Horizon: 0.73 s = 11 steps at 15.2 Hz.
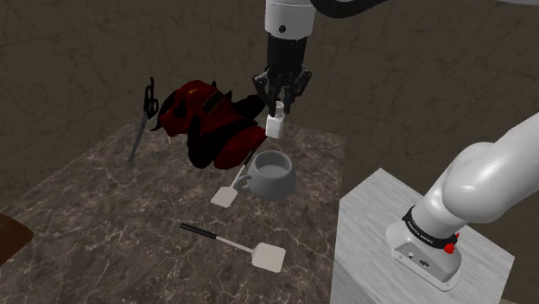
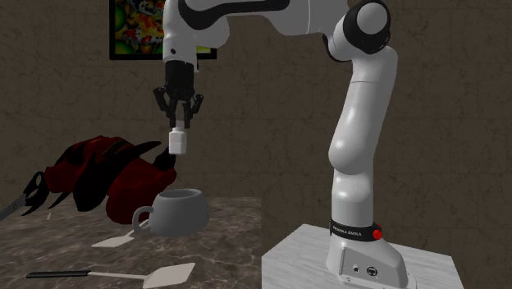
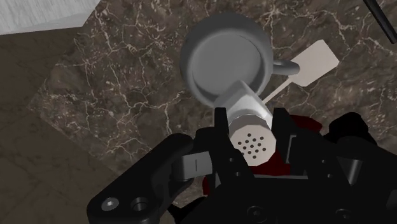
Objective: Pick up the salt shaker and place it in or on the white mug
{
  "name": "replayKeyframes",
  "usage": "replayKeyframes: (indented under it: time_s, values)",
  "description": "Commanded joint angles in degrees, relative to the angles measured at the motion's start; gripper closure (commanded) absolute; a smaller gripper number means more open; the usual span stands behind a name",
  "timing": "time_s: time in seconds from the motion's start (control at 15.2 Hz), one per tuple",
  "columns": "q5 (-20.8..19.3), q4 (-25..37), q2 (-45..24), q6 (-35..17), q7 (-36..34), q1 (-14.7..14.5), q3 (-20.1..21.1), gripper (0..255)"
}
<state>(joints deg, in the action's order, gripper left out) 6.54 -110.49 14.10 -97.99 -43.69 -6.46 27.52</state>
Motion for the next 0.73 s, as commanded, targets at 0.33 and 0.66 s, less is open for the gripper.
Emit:
replayKeyframes:
  time_s: [0.33,0.66]
  values:
    - [-0.47,-1.93,-1.94,-3.81,-1.77,-0.43,1.41,255]
    - [-0.40,-5.63,-2.09,-7.65,-1.75,-0.55,1.68,255]
